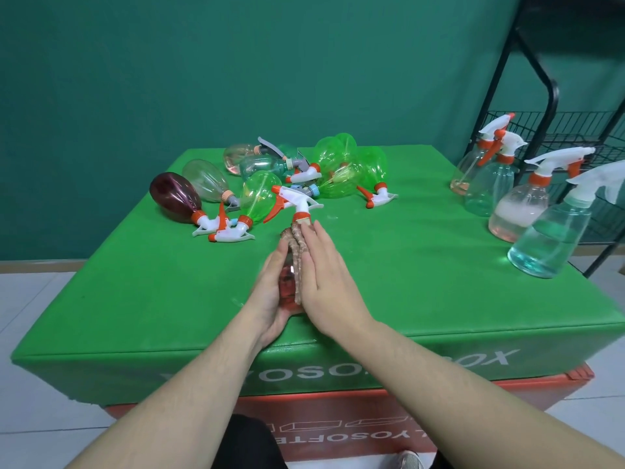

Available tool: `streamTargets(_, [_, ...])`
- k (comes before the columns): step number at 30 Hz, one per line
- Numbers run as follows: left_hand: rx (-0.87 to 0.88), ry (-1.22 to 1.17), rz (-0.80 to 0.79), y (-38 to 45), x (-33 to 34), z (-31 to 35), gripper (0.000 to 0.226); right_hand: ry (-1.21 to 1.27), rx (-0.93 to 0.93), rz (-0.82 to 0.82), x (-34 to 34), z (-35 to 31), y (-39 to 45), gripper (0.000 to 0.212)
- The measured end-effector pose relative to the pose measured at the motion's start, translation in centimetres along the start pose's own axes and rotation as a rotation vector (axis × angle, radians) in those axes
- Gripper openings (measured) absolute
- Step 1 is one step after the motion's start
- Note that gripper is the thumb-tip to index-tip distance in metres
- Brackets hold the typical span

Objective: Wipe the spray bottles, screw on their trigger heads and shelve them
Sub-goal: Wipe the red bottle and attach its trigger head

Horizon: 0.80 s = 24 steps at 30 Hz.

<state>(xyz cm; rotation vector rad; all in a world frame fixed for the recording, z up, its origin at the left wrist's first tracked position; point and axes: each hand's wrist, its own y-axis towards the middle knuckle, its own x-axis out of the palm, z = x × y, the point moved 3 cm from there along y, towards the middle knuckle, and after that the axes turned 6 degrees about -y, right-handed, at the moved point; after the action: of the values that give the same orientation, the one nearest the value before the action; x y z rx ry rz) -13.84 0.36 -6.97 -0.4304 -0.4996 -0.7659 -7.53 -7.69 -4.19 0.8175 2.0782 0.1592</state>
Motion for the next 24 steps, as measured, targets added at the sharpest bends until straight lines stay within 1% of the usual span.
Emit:
streamTargets(3, [0.012, -0.057, -0.012, 0.2, -0.1, -0.1, 0.077, -0.069, -0.077, -0.002, 0.5, -0.1, -1.5, 0.055])
streamTargets(5, [-0.005, -0.095, -0.018, 0.1, -0.3, -0.2, 0.082, -0.083, -0.092, -0.022, 0.8, 0.0, -2.3, 0.059])
streamTargets(7, [-0.033, -0.128, -0.018, -0.1, -0.2, -0.1, 0.080, -0.092, -0.102, -0.045, 1.1, 0.2, -3.0, 0.058])
streamTargets(10, [-0.023, -0.153, 0.004, -0.3, -0.1, 0.0, 0.077, -0.103, -0.127, -0.057, 1.2, 0.8, -4.0, 0.057])
streamTargets(14, [-0.012, -0.160, 0.054, -0.1, -0.5, 0.0, 0.083, -0.069, -0.129, -0.033, 1.0, 1.5, -4.5, 0.059])
streamTargets(16, [-0.028, -0.152, 0.042, -0.1, -0.5, 0.0, 0.077, -0.053, -0.122, -0.028, 0.7, 1.5, -4.4, 0.059])
streamTargets(19, [-0.057, -0.111, 0.006, -0.1, -0.3, 0.1, 0.060, -0.068, -0.134, -0.026, 0.4, 1.3, -4.3, 0.057])
streamTargets(20, [-0.061, -0.099, -0.011, -0.1, -0.2, 0.0, 0.058, -0.072, -0.136, -0.023, 0.3, 1.2, -4.2, 0.056])
streamTargets(24, [-0.045, -0.019, -0.054, -0.3, 0.2, 0.1, 0.065, -0.065, -0.117, 0.012, -0.2, 0.9, -2.9, 0.054])
